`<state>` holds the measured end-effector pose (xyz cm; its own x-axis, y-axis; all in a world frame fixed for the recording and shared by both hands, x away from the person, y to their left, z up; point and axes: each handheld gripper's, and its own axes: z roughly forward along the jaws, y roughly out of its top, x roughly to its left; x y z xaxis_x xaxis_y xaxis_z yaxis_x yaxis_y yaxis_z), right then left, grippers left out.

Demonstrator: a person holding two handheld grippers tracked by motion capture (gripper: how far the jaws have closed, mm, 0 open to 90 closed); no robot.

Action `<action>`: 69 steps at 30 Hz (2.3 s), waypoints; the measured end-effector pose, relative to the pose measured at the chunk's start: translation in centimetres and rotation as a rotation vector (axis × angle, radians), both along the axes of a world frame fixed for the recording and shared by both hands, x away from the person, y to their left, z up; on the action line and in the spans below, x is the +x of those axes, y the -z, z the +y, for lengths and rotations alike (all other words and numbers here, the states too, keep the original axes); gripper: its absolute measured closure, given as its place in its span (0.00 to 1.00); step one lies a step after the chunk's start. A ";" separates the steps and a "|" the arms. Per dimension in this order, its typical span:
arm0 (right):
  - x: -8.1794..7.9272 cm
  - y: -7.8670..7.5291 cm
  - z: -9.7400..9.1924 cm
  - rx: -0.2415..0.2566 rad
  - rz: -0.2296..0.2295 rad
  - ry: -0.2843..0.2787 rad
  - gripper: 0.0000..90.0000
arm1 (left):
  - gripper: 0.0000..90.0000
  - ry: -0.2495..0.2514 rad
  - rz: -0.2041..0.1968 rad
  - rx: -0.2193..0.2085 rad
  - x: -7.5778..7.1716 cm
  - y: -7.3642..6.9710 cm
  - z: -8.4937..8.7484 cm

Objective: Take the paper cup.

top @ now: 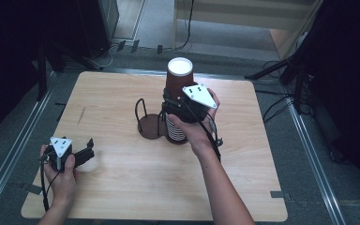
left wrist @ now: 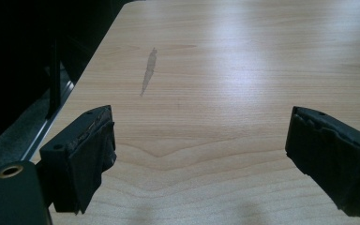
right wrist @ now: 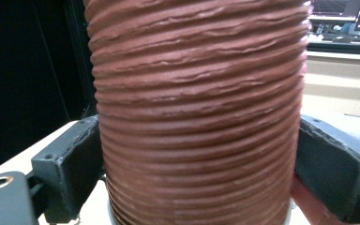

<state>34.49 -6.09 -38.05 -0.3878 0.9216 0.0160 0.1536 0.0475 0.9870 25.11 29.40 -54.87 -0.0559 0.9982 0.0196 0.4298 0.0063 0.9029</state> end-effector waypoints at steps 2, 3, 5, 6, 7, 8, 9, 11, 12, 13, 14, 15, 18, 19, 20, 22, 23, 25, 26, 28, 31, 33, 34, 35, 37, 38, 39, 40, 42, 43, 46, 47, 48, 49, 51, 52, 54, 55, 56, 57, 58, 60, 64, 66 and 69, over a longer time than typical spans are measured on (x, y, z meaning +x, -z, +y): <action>0.0 0.1 0.1 -0.007 -0.008 0.006 0.09 | 0.10 0.000 0.000 0.000 0.0 0.0 0.0; -0.1 0.2 0.2 -0.013 -0.011 0.009 0.09 | 0.10 -0.001 0.000 0.000 0.0 0.0 0.0; -0.1 0.2 0.2 -0.033 -0.012 0.017 0.09 | 0.10 -0.001 -0.003 0.001 -0.1 0.0 0.0; 0.0 0.2 0.1 -0.034 -0.011 0.013 0.09 | 0.10 0.000 -0.003 0.002 -0.1 0.0 0.0; 0.0 0.2 0.1 -0.034 -0.012 0.008 0.10 | 0.10 0.000 -0.003 0.002 -0.1 0.0 0.0; 0.1 0.2 0.0 -0.029 -0.014 -0.002 0.10 | 0.10 0.001 -0.002 0.006 -0.2 0.0 0.0; 0.1 0.2 0.0 -0.029 -0.014 -0.002 0.10 | 0.10 0.005 -0.002 0.008 -0.2 0.0 0.0; 0.1 0.1 0.0 -0.021 -0.008 -0.004 0.10 | 0.10 0.007 -0.004 0.005 -0.3 0.0 -0.1; 0.1 0.1 0.0 -0.021 -0.008 -0.004 0.10 | 0.10 0.009 -0.003 0.004 -0.3 0.0 -0.1; 0.1 0.1 0.0 -0.024 -0.008 -0.004 0.10 | 0.10 0.010 -0.003 0.004 -0.3 0.0 -0.1; 0.1 -0.1 0.1 -0.038 -0.005 -0.005 0.10 | 0.10 0.014 -0.001 0.005 -0.3 0.0 -0.1; 0.1 -0.2 0.2 -0.043 -0.005 -0.008 0.10 | 0.10 0.015 0.000 0.006 -0.3 0.0 -0.1; 0.1 -0.5 0.3 -0.049 -0.014 -0.004 0.11 | 0.11 0.041 0.013 0.012 -0.1 0.1 -0.2; 0.1 -0.7 0.3 -0.053 -0.019 -0.006 0.12 | 0.11 0.043 0.014 0.016 -0.1 0.1 -0.3; 0.1 -0.8 0.3 -0.056 -0.027 -0.005 0.13 | 0.11 0.047 0.014 0.018 -0.2 0.1 -0.3; 0.1 -1.3 0.3 -0.033 -0.038 -0.010 0.14 | 0.11 0.050 0.015 0.020 -0.2 0.1 -0.3; 0.1 -1.3 0.3 -0.033 -0.038 -0.010 0.14 | 0.11 0.049 0.010 0.016 -0.2 0.1 -0.3; 0.2 -1.7 0.2 -0.021 -0.040 -0.014 0.14 | 0.11 0.051 0.012 0.013 -0.2 0.1 -0.3; 0.2 -1.9 0.2 -0.012 -0.037 -0.019 0.14 | 0.11 0.050 0.012 0.012 -0.2 0.1 -0.3; 0.2 -2.3 0.1 0.000 -0.041 -0.024 0.14 | 0.11 0.051 0.012 0.012 -0.2 0.1 -0.3; 0.1 -2.8 0.0 0.022 -0.050 -0.026 0.15 | 0.11 0.051 0.009 0.013 -0.2 0.1 -0.3; 0.1 -3.1 -0.1 0.029 -0.060 -0.022 0.15 | 0.14 0.053 -0.001 0.012 -0.2 0.1 -0.3; 0.1 -3.2 -0.1 0.034 -0.061 -0.023 0.15 | 0.18 0.057 -0.005 0.009 -0.2 0.1 -0.4; 0.1 -3.3 -0.1 0.036 -0.066 -0.023 0.15 | 0.17 0.063 -0.007 0.005 -0.2 0.1 -0.3; 0.0 -3.6 0.0 0.033 -0.070 -0.018 0.15 | 0.17 0.080 -0.013 -0.013 -0.2 0.1 -0.2; 0.0 -3.7 0.0 0.032 -0.074 -0.020 0.15 | 0.17 0.083 -0.017 -0.020 -0.2 0.1 -0.2; 0.0 -4.1 0.1 0.034 -0.079 -0.016 0.15 | 0.17 0.083 -0.017 -0.022 -0.2 0.1 -0.2; 0.0 -4.1 0.1 0.034 -0.079 -0.016 0.15 | 0.17 0.083 -0.017 -0.024 -0.2 0.1 -0.1; 0.0 -4.5 0.1 0.039 -0.084 -0.019 0.15 | 0.17 0.099 -0.026 -0.050 -0.1 0.1 0.0; 0.0 -4.7 0.1 0.042 -0.087 -0.019 0.15 | 0.17 0.111 -0.032 -0.069 0.0 0.0 0.1; -0.1 -5.4 0.1 0.042 -0.096 -0.015 0.15 | 0.17 0.123 -0.043 -0.111 0.1 0.1 0.2; -0.1 -5.5 0.1 0.041 -0.102 -0.015 0.15 | 0.17 0.126 -0.043 -0.111 0.1 0.1 0.1; -0.1 -5.9 0.0 0.048 -0.107 -0.017 0.15 | 0.16 0.129 -0.048 -0.101 0.1 0.1 -0.1; -0.1 -5.9 0.0 0.048 -0.107 -0.017 0.15 | 0.16 0.132 -0.049 -0.096 0.0 0.1 -0.2; -0.2 -6.2 0.0 0.059 -0.108 -0.017 0.15 | 0.16 0.145 -0.030 -0.082 0.0 0.0 -0.4; -0.2 -6.5 0.0 0.054 -0.115 0.004 0.15 | 0.16 0.139 -0.006 -0.067 0.0 0.0 -0.5; -0.2 -6.7 -0.1 0.057 -0.115 0.007 0.15 | 0.16 0.135 0.019 -0.068 0.0 0.0 -0.4; -0.1 -6.8 -0.1 0.061 -0.118 0.011 0.15 | 0.15 0.135 0.027 -0.073 0.0 0.0 -0.3; -0.1 -7.0 -0.2 0.062 -0.119 0.015 0.15 | 0.15 0.137 0.029 -0.079 0.0 0.0 -0.2; -0.1 -7.1 -0.3 0.064 -0.118 0.021 0.15 | 0.15 0.140 0.027 -0.085 -0.1 0.0 -0.2; 0.0 -7.3 -0.5 0.069 -0.117 0.018 0.15 | 0.15 0.142 0.024 -0.092 -0.1 -0.1 -0.1; -0.1 -7.6 -0.7 0.068 -0.130 0.021 0.15 | 0.15 0.150 0.016 -0.100 -0.3 -0.2 0.1; -0.1 -8.0 -1.3 0.076 -0.139 0.038 0.15 | 0.13 0.158 0.018 -0.106 -0.4 -0.3 0.2; -0.1 -8.2 -1.7 0.088 -0.139 0.044 0.15 | 0.12 0.164 0.019 -0.105 -0.4 -0.3 0.1; -0.2 -8.3 -2.6 0.097 -0.143 0.057 0.15 | 0.11 0.167 0.019 -0.106 -0.4 -0.4 0.0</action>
